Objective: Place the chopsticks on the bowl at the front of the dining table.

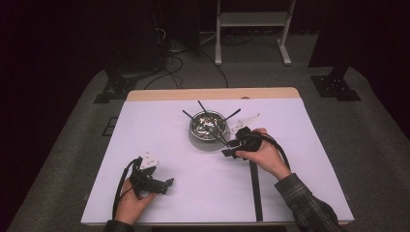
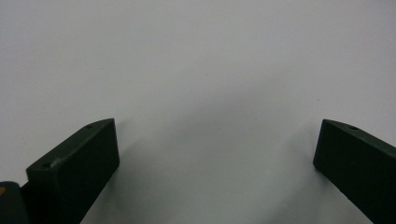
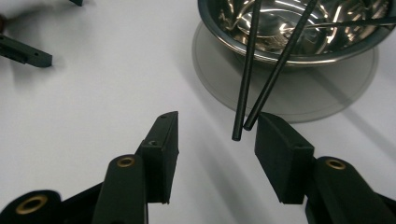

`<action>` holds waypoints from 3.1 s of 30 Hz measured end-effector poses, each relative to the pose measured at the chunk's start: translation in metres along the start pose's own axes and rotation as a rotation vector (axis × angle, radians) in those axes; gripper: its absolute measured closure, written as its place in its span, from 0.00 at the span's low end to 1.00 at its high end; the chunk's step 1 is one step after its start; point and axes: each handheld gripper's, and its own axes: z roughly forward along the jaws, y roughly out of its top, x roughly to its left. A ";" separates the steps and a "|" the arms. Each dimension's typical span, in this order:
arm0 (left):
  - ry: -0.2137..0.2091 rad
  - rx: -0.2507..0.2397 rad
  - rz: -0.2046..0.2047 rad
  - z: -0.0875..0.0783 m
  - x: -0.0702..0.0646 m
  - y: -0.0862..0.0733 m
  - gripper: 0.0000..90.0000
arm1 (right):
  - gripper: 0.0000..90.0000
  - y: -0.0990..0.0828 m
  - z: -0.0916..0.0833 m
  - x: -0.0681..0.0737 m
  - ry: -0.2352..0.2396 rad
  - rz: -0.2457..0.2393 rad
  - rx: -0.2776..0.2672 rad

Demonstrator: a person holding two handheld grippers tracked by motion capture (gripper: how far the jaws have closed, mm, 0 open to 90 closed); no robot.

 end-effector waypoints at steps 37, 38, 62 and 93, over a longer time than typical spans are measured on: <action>0.000 -0.005 -0.002 0.000 0.000 0.000 0.00 | 0.71 0.048 0.002 0.014 -0.006 -0.019 -0.084; 0.000 -0.005 -0.002 0.000 0.000 0.000 0.00 | 0.74 0.051 0.002 0.013 -0.011 -0.022 -0.093; -0.002 -0.003 -0.004 0.000 0.000 0.000 0.00 | 1.00 0.117 0.063 -0.001 -0.057 -0.018 -0.093; 0.000 -0.003 -0.001 0.000 0.000 0.000 0.00 | 1.00 0.114 0.089 -0.024 -0.121 0.028 -0.037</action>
